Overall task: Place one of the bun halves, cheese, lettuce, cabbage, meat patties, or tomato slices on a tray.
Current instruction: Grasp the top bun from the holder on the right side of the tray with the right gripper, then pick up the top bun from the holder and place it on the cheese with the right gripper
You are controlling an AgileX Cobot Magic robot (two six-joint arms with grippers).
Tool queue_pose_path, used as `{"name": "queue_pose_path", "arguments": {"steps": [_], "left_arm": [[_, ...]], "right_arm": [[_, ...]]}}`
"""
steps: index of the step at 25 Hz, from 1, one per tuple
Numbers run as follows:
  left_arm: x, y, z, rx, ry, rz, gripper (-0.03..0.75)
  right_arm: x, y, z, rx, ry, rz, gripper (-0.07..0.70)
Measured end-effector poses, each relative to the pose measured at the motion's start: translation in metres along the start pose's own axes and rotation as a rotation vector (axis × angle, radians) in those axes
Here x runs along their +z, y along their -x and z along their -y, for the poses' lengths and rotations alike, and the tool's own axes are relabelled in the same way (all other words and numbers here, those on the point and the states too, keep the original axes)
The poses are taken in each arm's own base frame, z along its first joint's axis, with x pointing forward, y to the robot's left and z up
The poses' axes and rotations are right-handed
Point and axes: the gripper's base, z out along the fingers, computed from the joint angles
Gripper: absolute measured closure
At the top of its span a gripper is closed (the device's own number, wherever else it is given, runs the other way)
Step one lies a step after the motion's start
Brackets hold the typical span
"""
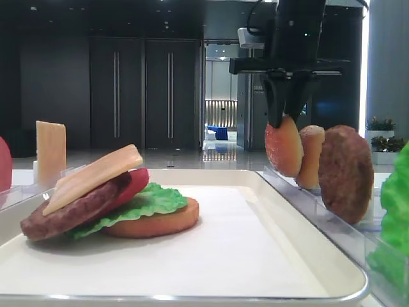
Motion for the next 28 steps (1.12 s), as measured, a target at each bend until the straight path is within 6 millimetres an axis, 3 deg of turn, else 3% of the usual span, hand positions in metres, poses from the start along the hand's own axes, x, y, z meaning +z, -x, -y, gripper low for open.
{"name": "queue_pose_path", "arguments": {"steps": [5, 12, 20, 28], "left_arm": [[0.000, 0.000, 0.000, 0.000, 0.000, 0.000, 0.715], [0.000, 0.000, 0.000, 0.000, 0.000, 0.000, 0.715], [0.000, 0.000, 0.000, 0.003, 0.000, 0.000, 0.716], [0.000, 0.000, 0.000, 0.003, 0.000, 0.000, 0.716]], "right_arm": [[-0.030, -0.001, -0.004, 0.003, 0.068, 0.024, 0.489], [-0.049, -0.006, -0.011, -0.016, 0.098, 0.017, 0.489], [-0.101, -0.013, -0.043, -0.058, 0.492, 0.084, 0.492], [-0.096, -0.023, -0.055, -0.070, 0.589, 0.022, 0.492]]}}
